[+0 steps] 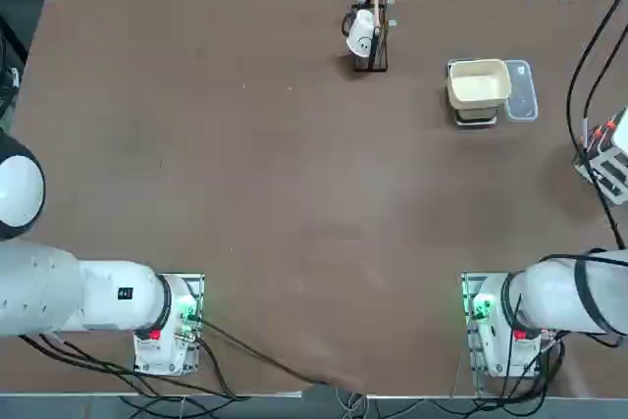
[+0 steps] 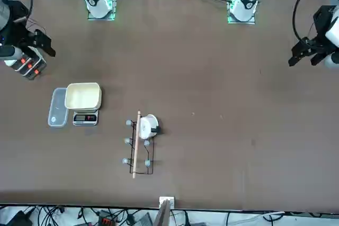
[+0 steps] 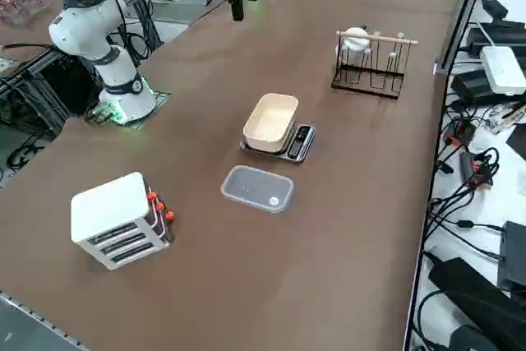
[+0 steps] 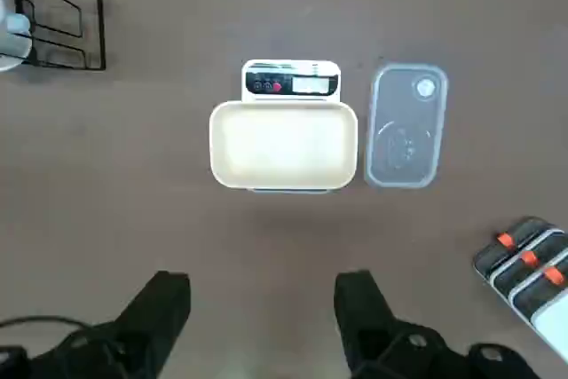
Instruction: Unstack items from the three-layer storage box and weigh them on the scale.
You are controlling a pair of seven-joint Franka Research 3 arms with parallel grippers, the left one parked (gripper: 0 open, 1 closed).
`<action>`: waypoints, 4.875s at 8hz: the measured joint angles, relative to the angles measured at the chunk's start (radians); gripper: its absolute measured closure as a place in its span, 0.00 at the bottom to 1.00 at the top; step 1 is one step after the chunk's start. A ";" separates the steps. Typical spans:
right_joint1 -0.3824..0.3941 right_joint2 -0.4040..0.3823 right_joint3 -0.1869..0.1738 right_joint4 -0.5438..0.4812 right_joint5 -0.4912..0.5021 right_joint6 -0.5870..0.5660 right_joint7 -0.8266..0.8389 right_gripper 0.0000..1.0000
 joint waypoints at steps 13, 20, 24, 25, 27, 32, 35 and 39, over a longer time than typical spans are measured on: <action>-0.107 0.272 -0.014 -0.011 -0.204 -0.033 -0.244 0.01; -0.487 0.294 -0.022 -0.332 -0.416 0.530 -1.086 0.18; -0.493 0.258 -0.011 -0.394 -0.441 0.547 -1.082 0.51; -0.500 0.263 -0.012 -0.401 -0.445 0.552 -1.079 0.51; -0.511 0.276 -0.014 -0.407 -0.452 0.557 -1.070 0.51; -0.530 0.284 -0.014 -0.407 -0.502 0.566 -0.990 0.51; -0.530 0.286 -0.014 -0.407 -0.502 0.566 -0.961 0.55; -0.530 0.292 -0.014 -0.407 -0.502 0.568 -0.952 0.59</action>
